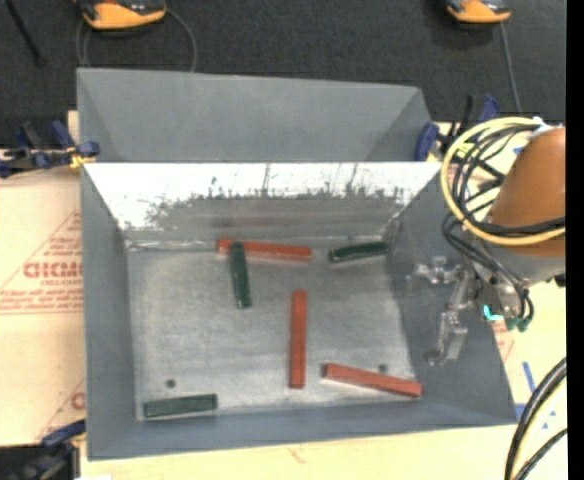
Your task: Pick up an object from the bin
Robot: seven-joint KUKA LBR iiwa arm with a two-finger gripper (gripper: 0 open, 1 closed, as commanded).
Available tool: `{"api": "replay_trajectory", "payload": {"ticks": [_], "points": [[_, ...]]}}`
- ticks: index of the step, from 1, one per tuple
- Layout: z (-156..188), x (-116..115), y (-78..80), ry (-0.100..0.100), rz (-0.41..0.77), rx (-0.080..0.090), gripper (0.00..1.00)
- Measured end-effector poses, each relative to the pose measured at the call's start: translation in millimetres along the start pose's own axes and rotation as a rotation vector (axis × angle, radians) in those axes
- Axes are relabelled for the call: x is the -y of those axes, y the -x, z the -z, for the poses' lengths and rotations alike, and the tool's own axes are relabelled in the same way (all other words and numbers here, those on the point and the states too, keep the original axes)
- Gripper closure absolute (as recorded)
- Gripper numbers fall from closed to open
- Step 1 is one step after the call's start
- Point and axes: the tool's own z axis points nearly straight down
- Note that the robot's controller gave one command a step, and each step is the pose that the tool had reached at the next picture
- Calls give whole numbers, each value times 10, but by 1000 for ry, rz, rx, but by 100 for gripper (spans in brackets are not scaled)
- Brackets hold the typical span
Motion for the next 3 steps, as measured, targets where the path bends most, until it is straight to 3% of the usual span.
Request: {"api": "replay_trajectory", "payload": {"ticks": [1,2,3], "points": [[-1218,-233,-278,-2,72,16,0],[-1205,-233,-294,-2,77,9,100],[20,-298,-177,-3,82,15,100]]}}
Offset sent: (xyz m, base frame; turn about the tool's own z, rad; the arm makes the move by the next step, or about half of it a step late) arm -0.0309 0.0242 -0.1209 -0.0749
